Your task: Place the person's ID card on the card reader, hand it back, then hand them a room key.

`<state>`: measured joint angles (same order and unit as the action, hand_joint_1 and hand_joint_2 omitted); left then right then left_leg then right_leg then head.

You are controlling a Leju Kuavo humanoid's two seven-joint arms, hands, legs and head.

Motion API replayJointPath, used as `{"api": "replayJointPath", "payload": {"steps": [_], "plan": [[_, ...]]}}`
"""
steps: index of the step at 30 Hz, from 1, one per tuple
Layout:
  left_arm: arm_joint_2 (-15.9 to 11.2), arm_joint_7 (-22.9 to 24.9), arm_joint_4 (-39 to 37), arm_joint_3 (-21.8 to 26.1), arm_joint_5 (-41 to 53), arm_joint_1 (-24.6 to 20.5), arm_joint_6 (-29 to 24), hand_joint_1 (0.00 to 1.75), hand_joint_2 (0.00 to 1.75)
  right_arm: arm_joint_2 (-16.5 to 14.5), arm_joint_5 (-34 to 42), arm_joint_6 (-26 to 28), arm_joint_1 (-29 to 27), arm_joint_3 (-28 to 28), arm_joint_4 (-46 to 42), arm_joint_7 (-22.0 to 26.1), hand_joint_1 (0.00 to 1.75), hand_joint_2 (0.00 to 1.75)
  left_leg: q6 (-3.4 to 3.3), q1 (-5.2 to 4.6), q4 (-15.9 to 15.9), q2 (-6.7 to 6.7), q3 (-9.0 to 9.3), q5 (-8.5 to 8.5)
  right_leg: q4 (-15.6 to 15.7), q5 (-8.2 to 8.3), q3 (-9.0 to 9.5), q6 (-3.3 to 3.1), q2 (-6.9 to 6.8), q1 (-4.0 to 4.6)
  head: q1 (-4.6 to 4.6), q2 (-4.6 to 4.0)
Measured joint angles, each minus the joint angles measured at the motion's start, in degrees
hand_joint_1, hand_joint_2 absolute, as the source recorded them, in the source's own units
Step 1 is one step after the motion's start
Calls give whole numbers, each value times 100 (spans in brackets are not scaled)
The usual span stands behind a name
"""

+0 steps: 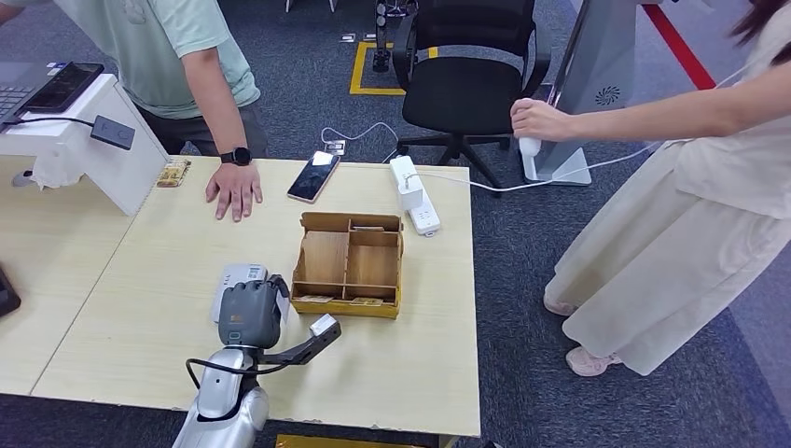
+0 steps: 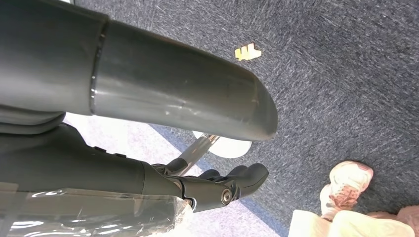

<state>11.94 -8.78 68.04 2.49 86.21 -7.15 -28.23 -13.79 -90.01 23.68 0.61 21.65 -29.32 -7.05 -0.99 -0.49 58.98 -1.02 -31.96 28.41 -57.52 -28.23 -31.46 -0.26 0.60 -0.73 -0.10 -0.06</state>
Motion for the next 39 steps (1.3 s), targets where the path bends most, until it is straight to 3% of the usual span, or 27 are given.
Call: {"api": "replayJointPath", "payload": {"steps": [13, 21, 31, 39], "plan": [[-60, 80, 0, -102, 24, 69, -27, 175, 175, -2, 0, 1, -12, -1, 7, 25, 0, 0, 0, -1, 0, 0, -2, 0, 0, 0, 0, 0, 0, 0, -1, 0], [-320, 540, 74, -91, 26, 153, -51, 175, 175, -1, 0, 0, -56, 2, 8, 25, 0, 0, 0, 2, -1, 0, -2, 0, 0, 0, 1, 0, -1, 1, -1, -1], [-591, 647, 302, 230, 25, 320, -83, 175, 175, -1, 0, 1, -92, 15, 5, 66, 0, 0, 1, 2, -2, -1, -3, 0, -1, -1, 1, 0, -1, 2, 1, -1], [-622, 678, 469, 486, 26, 439, -95, 175, 175, -2, 0, 2, -105, 27, 5, 95, 0, 0, 0, 1, -2, -1, -2, 0, -1, 0, 1, 0, -1, 2, 1, -1]]}}
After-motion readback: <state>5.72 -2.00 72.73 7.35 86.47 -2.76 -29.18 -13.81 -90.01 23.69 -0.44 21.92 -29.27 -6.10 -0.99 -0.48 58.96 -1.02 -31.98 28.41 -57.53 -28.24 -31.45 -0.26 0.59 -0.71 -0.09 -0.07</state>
